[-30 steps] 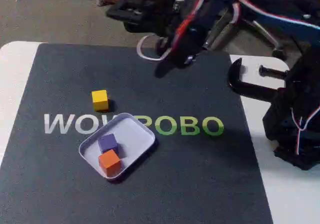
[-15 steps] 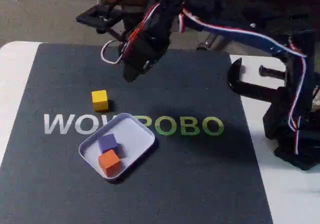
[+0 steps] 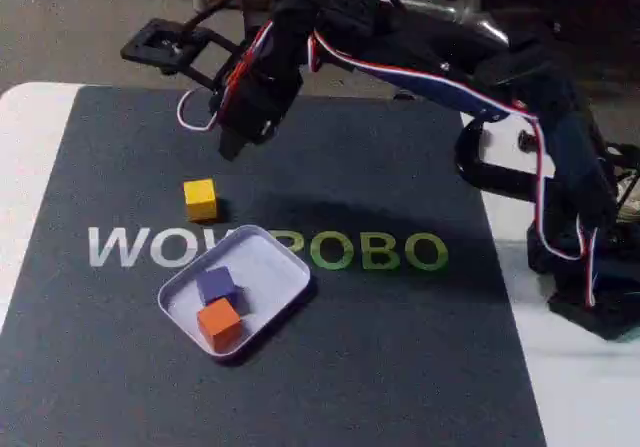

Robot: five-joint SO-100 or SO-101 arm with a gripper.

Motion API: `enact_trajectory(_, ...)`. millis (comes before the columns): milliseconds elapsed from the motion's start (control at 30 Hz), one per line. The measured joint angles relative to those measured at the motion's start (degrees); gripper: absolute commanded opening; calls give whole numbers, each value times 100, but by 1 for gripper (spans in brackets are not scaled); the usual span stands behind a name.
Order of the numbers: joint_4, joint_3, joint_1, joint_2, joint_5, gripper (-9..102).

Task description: Move blocks one by one until all three blocks are in the tray.

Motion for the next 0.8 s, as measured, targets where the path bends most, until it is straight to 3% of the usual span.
enact_trajectory(333, 9, -527, 114, -545, -1424, 1)
enact_trajectory(567, 53, -1345, -220, -1222, -1626, 2)
enact_trajectory(800, 817, -3850, -281, -2936, -1890, 4)
